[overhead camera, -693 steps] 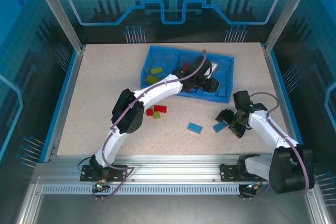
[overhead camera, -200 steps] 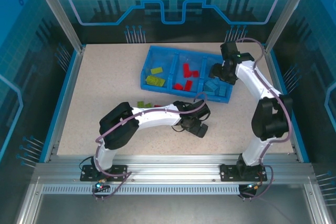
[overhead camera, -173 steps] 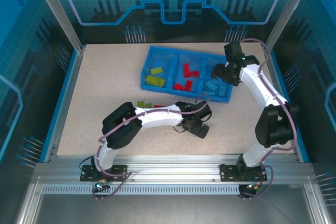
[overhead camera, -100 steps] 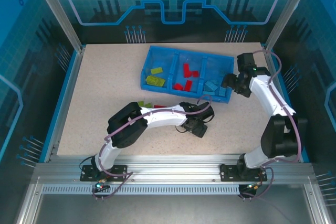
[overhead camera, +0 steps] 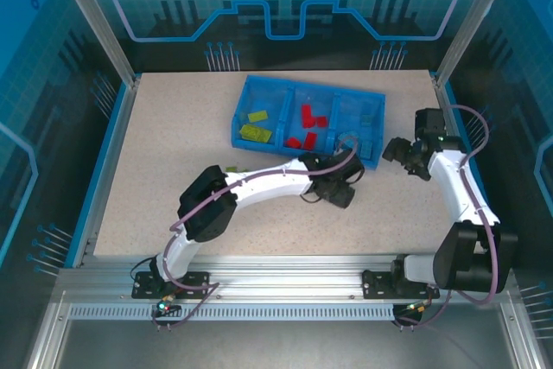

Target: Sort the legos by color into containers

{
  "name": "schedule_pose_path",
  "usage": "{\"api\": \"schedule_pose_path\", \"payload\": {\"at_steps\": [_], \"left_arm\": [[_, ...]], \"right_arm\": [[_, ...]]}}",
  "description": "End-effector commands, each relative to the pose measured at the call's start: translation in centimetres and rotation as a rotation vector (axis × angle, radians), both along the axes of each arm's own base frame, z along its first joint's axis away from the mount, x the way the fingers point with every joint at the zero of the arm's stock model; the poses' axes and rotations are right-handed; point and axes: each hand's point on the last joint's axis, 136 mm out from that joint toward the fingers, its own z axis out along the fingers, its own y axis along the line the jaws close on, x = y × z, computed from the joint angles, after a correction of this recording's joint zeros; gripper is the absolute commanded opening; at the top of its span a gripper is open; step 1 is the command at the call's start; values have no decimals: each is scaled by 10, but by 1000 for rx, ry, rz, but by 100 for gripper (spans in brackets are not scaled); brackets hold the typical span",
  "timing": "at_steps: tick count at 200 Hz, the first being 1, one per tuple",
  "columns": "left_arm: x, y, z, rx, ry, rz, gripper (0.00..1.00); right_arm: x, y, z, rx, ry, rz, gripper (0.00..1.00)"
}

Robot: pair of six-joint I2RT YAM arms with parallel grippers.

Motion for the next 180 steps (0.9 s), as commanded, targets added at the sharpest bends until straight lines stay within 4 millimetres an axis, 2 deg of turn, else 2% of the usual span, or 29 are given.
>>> {"api": "schedule_pose_path", "payload": {"at_steps": [1,13,16,36,53,78,97,127,145,180], "left_arm": [[42,3,39,-44,-88,24,58],[61,1,54,-78,-112,36,58],[66,1,59,-89,-119,39,58],[94,-4,74,-124,-168,46,58],[115,-13,74,-163,-183,47,58],[134,-27,69,-183,-231,24,58],[144,-34,64,-219,-213,25,58],[153,-32,64,-265,-179,62,71],[153,-28,72,-267,-186,73,98],[151,-10,108,-289,-280,149,99]], "right_arm": [[-12,7,-10,32,-13,30,84],[-14,13,-12,54,-43,48,83],[-19,14,-18,58,-32,53,83],[-29,16,-26,58,-33,61,81],[-35,23,-31,79,-43,81,80],[-44,34,-39,91,-42,120,80],[-47,46,-42,86,-38,164,80],[-49,58,-43,73,-37,210,80],[-47,67,-41,76,-50,232,80],[-44,90,-35,50,-71,282,81]]}}
